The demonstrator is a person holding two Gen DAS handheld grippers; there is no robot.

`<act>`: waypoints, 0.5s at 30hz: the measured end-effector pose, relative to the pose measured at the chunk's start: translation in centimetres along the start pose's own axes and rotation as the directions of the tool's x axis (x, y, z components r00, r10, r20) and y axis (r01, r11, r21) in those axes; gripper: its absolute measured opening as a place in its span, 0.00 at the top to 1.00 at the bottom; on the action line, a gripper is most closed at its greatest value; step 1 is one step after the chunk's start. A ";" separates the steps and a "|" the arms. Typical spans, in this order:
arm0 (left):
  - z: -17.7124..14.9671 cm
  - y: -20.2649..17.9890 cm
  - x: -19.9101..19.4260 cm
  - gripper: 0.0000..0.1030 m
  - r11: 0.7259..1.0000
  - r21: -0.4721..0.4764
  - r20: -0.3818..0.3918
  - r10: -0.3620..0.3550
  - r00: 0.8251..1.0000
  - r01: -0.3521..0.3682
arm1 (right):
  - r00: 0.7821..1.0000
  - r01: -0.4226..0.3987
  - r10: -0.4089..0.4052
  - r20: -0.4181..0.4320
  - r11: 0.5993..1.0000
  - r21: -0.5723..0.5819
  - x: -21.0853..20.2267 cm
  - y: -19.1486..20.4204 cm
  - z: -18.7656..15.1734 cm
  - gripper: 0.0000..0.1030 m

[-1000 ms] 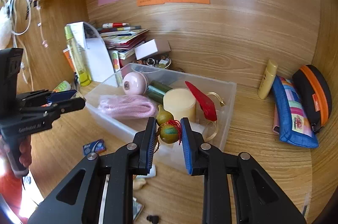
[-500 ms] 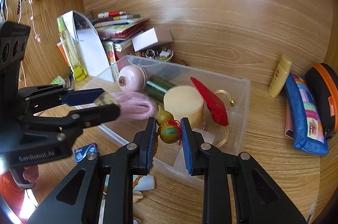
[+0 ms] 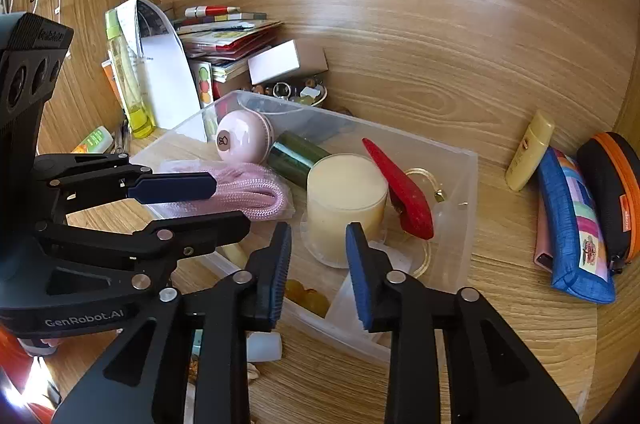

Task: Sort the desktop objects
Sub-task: 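Open both grippers to drop the eraser and trinket into the box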

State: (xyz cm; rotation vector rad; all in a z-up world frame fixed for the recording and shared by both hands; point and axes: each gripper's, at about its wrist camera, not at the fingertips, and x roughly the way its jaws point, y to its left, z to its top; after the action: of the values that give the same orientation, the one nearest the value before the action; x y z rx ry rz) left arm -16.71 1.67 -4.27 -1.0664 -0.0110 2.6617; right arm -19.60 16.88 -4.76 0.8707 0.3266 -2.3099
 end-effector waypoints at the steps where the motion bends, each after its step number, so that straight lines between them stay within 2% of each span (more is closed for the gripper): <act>1: 0.0 0.0 -0.1 0.62 1.000 0.002 0.002 0.001 1.000 -0.001 | 1.000 0.001 -0.001 0.004 1.000 0.004 -0.1 -0.1 0.0 0.70; 7: 0.0 -0.1 -1.4 0.60 1.000 -0.001 0.022 0.006 1.000 -0.006 | 1.000 0.006 -0.007 0.030 1.000 0.018 -1.1 -0.2 0.3 0.60; 11: -0.2 0.0 -2.5 0.52 1.000 -0.007 0.040 0.022 0.999 -0.022 | 0.999 0.016 -0.017 0.043 1.000 0.017 -1.9 0.1 0.4 0.54; 15: -0.6 0.1 -3.7 0.45 0.999 -0.015 0.061 0.036 0.997 -0.035 | 0.998 0.032 -0.033 0.054 0.999 0.026 -2.7 0.3 0.3 0.42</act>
State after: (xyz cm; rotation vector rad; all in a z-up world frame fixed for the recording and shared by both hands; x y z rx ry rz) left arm -13.78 0.59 -2.16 -0.9976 -0.0234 2.7289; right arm -18.01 17.79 -2.77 0.8187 0.2913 -2.3674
